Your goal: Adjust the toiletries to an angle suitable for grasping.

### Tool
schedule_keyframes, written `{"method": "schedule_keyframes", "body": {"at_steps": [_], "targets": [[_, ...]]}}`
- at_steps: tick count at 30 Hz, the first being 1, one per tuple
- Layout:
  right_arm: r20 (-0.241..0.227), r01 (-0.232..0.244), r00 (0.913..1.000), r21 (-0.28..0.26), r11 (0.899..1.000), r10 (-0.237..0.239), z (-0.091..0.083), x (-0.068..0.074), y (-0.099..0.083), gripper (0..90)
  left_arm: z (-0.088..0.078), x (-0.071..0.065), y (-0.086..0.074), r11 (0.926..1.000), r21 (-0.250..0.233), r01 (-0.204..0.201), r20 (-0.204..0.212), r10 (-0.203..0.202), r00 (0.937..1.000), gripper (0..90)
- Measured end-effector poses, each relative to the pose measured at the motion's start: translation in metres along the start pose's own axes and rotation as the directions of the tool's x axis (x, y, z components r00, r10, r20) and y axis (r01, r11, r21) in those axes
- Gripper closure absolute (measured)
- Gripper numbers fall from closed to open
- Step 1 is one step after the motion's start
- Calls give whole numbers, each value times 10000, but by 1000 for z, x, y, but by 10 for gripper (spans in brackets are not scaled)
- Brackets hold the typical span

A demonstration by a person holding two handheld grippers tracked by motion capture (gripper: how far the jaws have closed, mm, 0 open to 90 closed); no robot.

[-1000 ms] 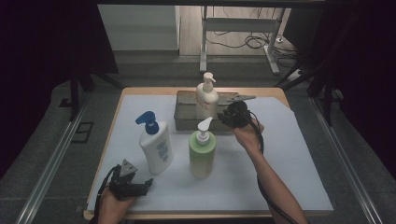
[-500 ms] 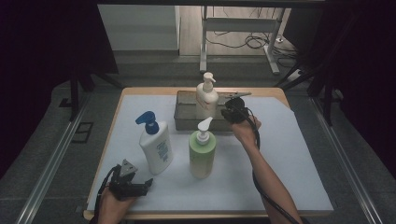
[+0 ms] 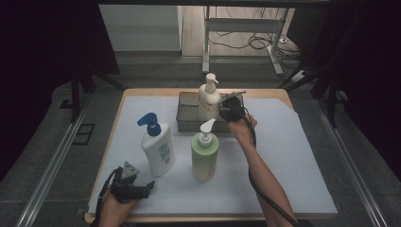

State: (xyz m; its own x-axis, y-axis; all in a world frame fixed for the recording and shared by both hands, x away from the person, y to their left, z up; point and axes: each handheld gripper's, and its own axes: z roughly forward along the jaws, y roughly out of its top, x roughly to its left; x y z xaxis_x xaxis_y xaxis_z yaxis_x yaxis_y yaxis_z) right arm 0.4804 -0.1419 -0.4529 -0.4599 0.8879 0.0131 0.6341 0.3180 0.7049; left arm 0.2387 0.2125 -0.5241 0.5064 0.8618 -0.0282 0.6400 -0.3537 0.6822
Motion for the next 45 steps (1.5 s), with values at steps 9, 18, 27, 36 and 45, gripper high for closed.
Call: {"method": "schedule_keyframes", "body": {"at_steps": [9,18,27,36,45], "targets": [[-80,-148,9999,115,9998,149,6,-1,0,896,0,0,0,10000,1,0,-2,0,10000,121],[-180,-184,9997,288,9994,189,10,4,2,896,0,0,0,10000,2,4,1,-4,10000,121],[-454,-88,9989,260,9996,100,15,13,4,894,0,0,0,10000,7,-4,0,4,10000,121],[-671,-39,9977,245,9997,55,20,21,8,894,0,0,0,10000,0,8,10,-8,10000,121],[-823,10,9966,121,9999,0,22,24,14,894,0,0,0,10000,8,10,14,-10,10000,121]]}}
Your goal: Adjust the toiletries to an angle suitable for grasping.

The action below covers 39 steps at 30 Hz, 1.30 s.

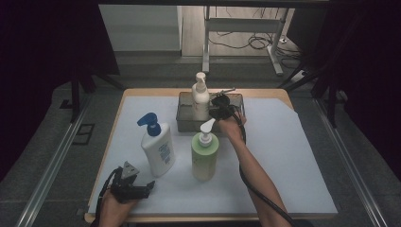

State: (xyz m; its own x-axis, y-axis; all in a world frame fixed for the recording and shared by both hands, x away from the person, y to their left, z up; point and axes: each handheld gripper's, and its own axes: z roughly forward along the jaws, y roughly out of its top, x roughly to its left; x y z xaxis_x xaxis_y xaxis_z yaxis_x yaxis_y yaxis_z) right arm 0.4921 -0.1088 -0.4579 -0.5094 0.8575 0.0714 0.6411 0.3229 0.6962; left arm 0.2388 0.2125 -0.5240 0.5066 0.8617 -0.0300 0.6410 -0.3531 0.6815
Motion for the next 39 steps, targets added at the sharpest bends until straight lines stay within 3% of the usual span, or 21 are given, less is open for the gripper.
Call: {"method": "schedule_keyframes", "body": {"at_steps": [13,20,25,33,39], "targets": [[-331,217,9992,7,9998,-216,5,10,2,893,0,0,0,10000,-1,2,0,-2,10000,121],[-105,236,9997,-160,9996,-238,8,9,7,889,0,0,0,10000,-2,-1,0,1,10000,121],[-354,-60,9994,-86,9999,57,12,7,8,894,0,0,0,10000,0,5,2,-5,10000,121],[-540,164,9984,-1,9999,-163,14,16,10,894,0,0,0,10000,0,2,1,-2,10000,121],[-726,76,9973,29,10000,-73,15,19,12,894,0,0,0,10000,2,1,2,-1,10000,121]]}}
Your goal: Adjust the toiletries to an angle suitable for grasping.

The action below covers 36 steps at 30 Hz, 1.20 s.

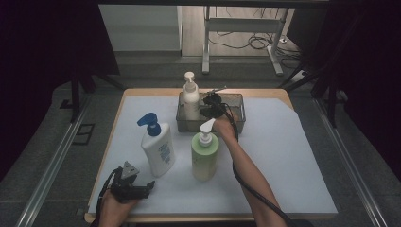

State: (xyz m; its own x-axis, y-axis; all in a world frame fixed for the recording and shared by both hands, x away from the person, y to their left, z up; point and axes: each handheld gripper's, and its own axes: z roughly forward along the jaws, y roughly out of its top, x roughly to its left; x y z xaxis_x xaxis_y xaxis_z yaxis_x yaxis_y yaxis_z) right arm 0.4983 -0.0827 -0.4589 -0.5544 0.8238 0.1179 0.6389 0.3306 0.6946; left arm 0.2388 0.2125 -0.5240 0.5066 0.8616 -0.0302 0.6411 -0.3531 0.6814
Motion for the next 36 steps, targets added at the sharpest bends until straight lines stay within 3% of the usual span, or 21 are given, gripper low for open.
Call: {"method": "schedule_keyframes", "body": {"at_steps": [25,32,36], "targets": [[-458,330,9984,132,9994,-323,11,21,1,894,0,0,0,10000,-2,0,-5,0,10000,121],[-636,267,9976,17,9996,-265,12,20,-1,896,0,0,0,10000,-9,-1,-6,1,10000,121],[-419,513,9978,155,9986,-506,12,21,-3,842,0,0,0,10000,-7,0,-5,0,10000,121]]}}
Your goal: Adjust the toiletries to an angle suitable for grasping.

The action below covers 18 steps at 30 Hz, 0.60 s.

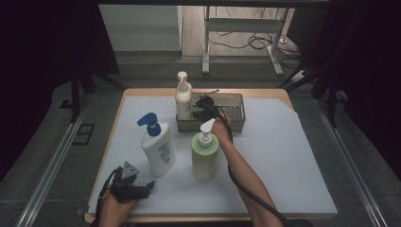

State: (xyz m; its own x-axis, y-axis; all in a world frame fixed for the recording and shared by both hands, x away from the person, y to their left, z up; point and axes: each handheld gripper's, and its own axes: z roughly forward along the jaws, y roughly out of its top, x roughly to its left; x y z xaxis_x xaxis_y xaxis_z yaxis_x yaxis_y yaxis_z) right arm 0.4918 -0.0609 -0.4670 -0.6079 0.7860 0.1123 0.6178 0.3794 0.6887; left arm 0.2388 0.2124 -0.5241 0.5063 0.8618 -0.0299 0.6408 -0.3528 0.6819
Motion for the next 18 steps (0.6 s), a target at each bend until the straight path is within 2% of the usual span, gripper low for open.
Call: {"method": "schedule_keyframes", "body": {"at_steps": [3,9,18], "targets": [[199,313,9993,-25,9995,-312,-4,0,-1,758,0,0,0,10000,-9,-4,-4,4,10000,121],[310,541,9981,-305,9981,-532,-17,-6,-1,556,0,0,0,10000,-12,-2,-8,2,10000,121],[4,494,9988,-574,9971,-494,-40,-16,-4,406,0,0,0,10000,-2,-6,-5,6,10000,121]]}}
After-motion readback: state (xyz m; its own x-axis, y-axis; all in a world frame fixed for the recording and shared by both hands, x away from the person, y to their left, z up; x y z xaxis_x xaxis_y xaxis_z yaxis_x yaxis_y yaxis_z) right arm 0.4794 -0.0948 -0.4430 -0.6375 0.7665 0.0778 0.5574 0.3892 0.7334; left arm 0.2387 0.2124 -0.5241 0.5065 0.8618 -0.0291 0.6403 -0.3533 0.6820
